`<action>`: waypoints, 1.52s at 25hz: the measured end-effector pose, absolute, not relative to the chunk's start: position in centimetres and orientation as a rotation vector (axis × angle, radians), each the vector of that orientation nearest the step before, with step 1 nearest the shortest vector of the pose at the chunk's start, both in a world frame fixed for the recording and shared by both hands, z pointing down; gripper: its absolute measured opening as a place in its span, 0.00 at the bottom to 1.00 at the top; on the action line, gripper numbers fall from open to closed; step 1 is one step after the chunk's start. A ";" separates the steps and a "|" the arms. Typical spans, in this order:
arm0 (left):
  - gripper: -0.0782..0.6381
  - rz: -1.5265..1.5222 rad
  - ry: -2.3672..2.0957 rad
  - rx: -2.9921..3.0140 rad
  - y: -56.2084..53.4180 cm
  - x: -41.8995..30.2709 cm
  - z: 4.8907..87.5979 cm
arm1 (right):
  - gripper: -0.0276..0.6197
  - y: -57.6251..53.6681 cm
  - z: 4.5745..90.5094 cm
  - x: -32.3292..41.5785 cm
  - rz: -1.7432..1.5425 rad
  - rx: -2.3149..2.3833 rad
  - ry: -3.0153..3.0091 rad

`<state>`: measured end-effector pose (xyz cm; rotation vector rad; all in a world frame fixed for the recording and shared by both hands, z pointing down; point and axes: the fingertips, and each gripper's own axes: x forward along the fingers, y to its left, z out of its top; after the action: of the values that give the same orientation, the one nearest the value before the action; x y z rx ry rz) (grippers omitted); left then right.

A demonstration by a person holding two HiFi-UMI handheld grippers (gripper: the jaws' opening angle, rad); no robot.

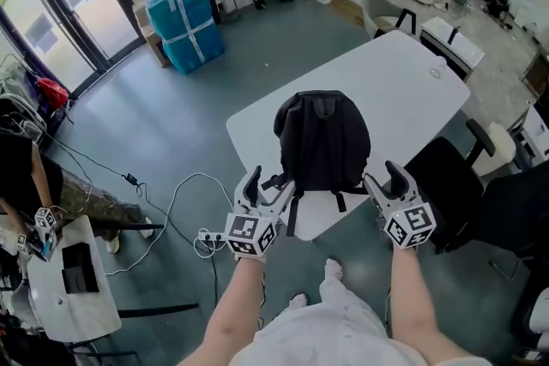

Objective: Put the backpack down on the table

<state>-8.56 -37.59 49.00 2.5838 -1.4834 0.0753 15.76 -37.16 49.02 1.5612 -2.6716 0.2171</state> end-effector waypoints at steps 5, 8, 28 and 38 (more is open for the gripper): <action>0.64 0.016 -1.522 2.560 -34.8 -9.9 47.0 | 0.38 -34.5 47.3 16.6 0.215 1.596 -2.672; 0.57 0.024 -1.544 2.565 -33.3 -10.8 46.0 | 0.31 -33.2 46.2 16.9 0.181 1.613 -2.663; 0.17 0.020 -1.608 2.699 -26.7 -12.2 40.2 | 0.07 -24.4 41.6 17.6 0.034 1.764 -2.567; 0.17 0.030 -1.625 2.699 -24.2 -13.7 40.1 | 0.07 -22.1 40.7 17.0 -0.006 1.797 -2.528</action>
<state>-13.66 -24.20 40.12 2.6993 -1.6248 0.0303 17.00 -22.08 40.67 1.7970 -2.5283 -0.0057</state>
